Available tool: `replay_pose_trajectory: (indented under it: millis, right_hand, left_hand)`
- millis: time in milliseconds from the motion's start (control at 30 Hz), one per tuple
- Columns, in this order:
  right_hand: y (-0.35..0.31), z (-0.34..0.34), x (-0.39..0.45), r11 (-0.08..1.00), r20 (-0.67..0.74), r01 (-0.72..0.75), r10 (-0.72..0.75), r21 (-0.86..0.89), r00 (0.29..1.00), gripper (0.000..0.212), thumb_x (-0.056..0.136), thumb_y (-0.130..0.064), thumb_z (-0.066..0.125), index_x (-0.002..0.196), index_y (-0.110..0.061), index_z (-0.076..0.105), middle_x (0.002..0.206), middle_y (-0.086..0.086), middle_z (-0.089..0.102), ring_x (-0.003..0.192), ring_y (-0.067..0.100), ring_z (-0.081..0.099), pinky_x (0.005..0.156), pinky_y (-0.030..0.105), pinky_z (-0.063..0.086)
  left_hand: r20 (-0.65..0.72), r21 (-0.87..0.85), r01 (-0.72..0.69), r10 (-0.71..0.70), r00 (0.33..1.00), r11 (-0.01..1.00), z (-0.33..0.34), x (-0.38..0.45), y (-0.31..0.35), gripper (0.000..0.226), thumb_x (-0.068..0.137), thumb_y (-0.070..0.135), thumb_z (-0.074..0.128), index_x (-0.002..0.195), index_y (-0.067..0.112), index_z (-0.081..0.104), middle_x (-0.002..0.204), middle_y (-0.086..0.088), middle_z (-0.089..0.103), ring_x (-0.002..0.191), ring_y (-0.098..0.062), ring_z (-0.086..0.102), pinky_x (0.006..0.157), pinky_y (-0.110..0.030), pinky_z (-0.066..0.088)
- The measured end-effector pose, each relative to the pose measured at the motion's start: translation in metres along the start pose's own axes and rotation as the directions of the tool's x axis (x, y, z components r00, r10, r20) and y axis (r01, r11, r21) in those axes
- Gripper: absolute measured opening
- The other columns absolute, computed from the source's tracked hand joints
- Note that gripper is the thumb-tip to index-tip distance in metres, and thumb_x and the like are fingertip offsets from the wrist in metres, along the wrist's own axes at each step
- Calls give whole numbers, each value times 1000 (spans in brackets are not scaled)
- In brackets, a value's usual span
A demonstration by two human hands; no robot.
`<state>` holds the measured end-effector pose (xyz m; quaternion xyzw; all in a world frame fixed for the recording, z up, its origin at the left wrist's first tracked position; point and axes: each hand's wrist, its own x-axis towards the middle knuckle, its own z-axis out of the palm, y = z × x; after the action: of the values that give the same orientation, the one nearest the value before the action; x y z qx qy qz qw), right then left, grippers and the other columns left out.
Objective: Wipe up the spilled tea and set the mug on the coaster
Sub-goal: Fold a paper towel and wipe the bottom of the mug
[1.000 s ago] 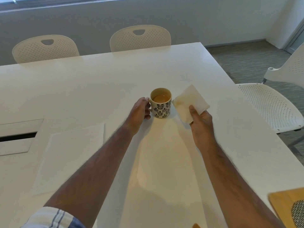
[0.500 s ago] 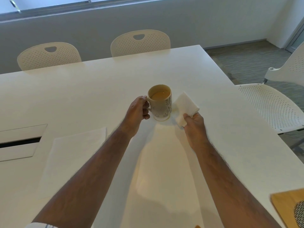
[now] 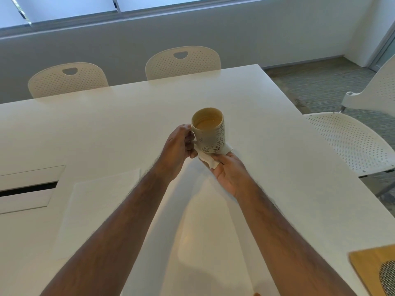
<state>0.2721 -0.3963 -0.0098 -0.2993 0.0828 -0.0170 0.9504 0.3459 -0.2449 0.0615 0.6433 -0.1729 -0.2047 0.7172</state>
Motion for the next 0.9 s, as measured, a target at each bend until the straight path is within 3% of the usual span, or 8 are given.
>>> replay_pose_trajectory:
  millis: [233, 367, 567, 733, 900]
  right_hand:
    - [-15, -12, -16, 999, 5, -40, 40, -36, 999, 49, 98, 12, 49, 145, -3, 49, 141, 21, 63, 129, 38, 62, 95, 42, 59]
    - [-24, -21, -20, 999, -23, -2, 1, -42, 1000, 49, 96, 13, 49, 144, 2, 49, 141, 24, 61, 131, 39, 60, 102, 46, 56]
    - [-31, -30, -9, 992, -226, 121, -122, -17, 967, 44, 98, 13, 47, 139, 1, 53, 128, 19, 71, 121, 33, 68, 95, 41, 60]
    - [-24, -3, 5, 998, -141, 56, -60, -34, 988, 45, 100, 9, 48, 144, -4, 52, 135, 21, 67, 129, 34, 63, 107, 45, 53]
    - [-24, -10, -2, 1000, -80, 11, -11, 1, 997, 51, 96, 15, 44, 144, -1, 49, 138, 23, 64, 128, 36, 63, 100, 43, 57]
  left_hand:
    - [-15, 60, 3, -2, 1000, 998, -6, 1, 6, 19, 109, 30, 36, 102, 13, 44, 78, 3, 36, 66, -11, 36, 56, -28, 34]
    - [-26, 55, 6, -4, 1000, 998, -5, 1, 8, 23, 110, 28, 36, 91, 15, 41, 74, 6, 35, 63, -11, 33, 56, -29, 33]
    - [-40, 39, 10, -9, 999, 999, -2, -1, 8, 28, 110, 27, 37, 84, 18, 40, 74, 5, 32, 64, -13, 29, 56, -29, 30]
    - [-52, 62, 14, -11, 999, 998, 5, -2, 5, 22, 110, 28, 37, 94, 14, 43, 75, 2, 32, 66, -14, 32, 57, -30, 31]
    - [-68, 78, 8, -2, 998, 997, 3, -2, 7, 23, 110, 29, 36, 100, 13, 48, 77, 1, 37, 69, -15, 35, 57, -30, 34]
